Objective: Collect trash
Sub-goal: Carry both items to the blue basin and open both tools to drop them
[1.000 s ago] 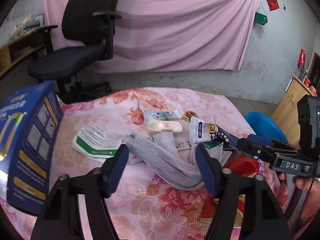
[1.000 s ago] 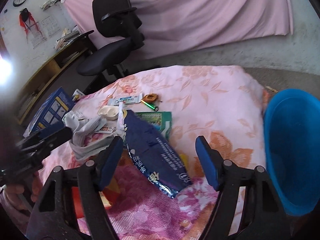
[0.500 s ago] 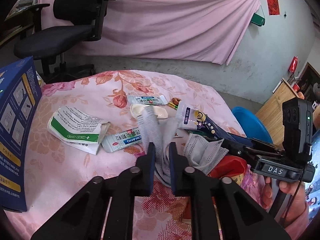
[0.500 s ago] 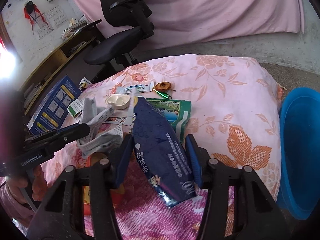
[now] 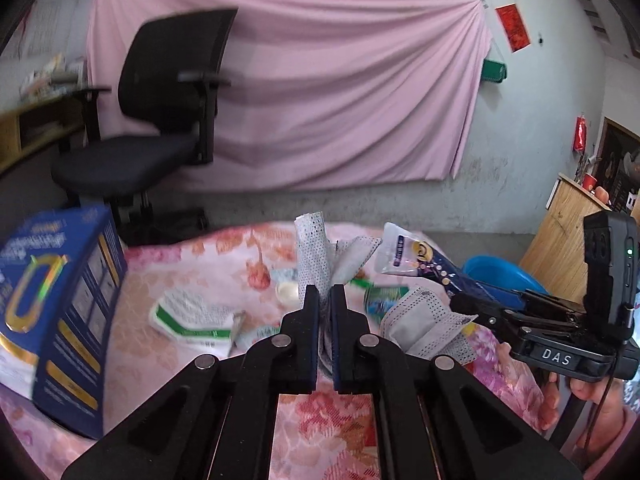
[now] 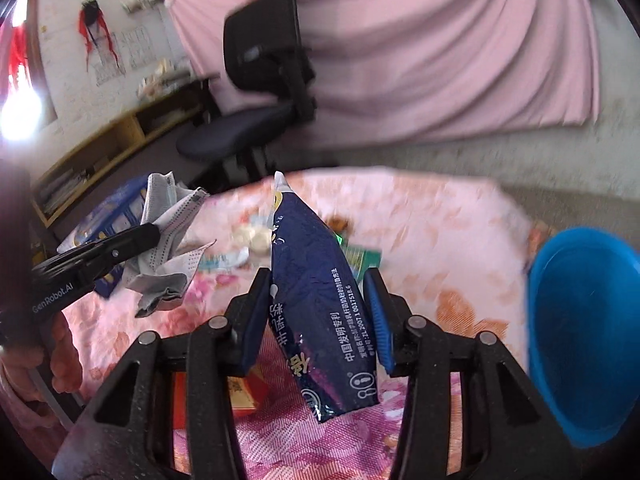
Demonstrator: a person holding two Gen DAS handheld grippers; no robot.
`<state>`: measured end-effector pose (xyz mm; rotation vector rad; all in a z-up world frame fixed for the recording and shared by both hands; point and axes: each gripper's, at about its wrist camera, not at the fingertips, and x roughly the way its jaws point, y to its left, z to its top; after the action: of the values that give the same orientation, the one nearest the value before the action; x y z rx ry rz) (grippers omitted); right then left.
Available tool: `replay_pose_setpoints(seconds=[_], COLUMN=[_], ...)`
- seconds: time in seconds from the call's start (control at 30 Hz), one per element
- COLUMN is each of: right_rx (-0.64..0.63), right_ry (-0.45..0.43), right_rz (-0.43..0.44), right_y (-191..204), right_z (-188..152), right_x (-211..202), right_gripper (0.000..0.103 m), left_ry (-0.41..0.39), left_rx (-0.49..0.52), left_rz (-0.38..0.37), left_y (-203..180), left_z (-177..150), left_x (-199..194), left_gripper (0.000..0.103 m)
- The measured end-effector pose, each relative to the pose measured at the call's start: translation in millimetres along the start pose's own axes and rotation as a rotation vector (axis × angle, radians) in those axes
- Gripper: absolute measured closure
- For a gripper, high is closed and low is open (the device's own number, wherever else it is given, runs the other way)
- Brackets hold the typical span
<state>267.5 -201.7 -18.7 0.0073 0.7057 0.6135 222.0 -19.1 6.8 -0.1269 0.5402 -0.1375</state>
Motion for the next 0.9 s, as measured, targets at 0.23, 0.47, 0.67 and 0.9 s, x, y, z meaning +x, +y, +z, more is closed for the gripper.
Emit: replay_pose_setpoints(seconds=[0.23, 0.47, 0.67, 0.9], right_rx=[0.017, 0.02, 0.025, 0.082], right_ry=[-0.305, -0.562, -0.695, -0.681], right_rz=[-0.113, -0.309, -0.477, -0.597], right_y=[-6, -29, -50, -90], right_z=[-3, -7, -14, -35], right_x=[-66, -139, -181, -207], right_gripper=[0.034, 0.034, 0.034, 0.034], left_ry=[-0.236, -0.356, -0.398, -0.323], left_rx=[0.161, 0.239, 0.308, 0.387], left_rz=[-0.026, -0.108, -0.21, -0.31], left_y=[-45, -107, -175, -253], left_z=[28, 56, 69, 68], left_x=[-31, -29, -9, 31], left_gripper=[0.1, 0.1, 0.1, 0.1])
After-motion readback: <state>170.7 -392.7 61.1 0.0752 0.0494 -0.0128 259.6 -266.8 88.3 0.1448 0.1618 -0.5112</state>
